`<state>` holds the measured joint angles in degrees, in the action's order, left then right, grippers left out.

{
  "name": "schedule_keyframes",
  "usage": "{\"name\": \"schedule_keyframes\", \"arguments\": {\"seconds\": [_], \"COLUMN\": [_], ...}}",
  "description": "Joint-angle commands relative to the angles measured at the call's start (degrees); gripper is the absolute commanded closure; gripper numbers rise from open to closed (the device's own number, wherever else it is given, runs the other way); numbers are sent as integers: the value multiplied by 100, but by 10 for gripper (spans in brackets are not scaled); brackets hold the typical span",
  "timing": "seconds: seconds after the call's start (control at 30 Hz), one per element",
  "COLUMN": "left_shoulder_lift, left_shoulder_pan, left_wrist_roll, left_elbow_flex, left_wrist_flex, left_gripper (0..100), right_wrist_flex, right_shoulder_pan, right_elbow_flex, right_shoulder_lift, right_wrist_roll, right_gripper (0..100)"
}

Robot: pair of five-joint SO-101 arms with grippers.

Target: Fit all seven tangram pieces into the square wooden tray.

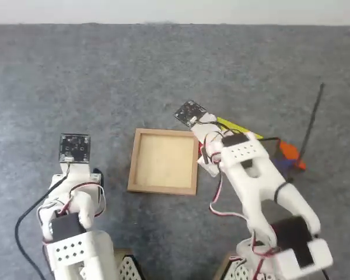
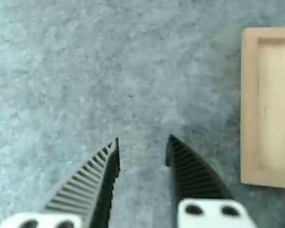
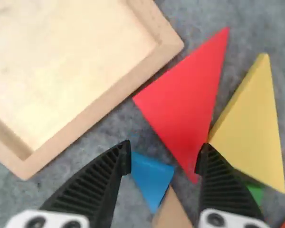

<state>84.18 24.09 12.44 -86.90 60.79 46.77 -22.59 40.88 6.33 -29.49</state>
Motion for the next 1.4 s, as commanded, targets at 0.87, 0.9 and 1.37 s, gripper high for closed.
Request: {"name": "schedule_keyframes", "arguments": {"seconds": [0.87, 0.9, 1.37], "left_shoulder_lift": [-35, -35, -35], "left_shoulder_pan": [-1380, -1380, -1371], "left_wrist_roll": [-870, -870, -862], "left_elbow_flex": [462, 444, 435], "left_wrist_flex": [-791, -791, -791], "left_gripper": [767, 767, 767], "right_wrist_flex": [-4, -4, -4], "right_shoulder_pan": [22, 48, 418], "right_elbow_flex": [-1679, -1679, -1486], "right_shoulder_lift": [-1604, -1604, -884], "right_wrist_roll": [-1064, -1064, -809], "right_gripper": [902, 902, 989]}}
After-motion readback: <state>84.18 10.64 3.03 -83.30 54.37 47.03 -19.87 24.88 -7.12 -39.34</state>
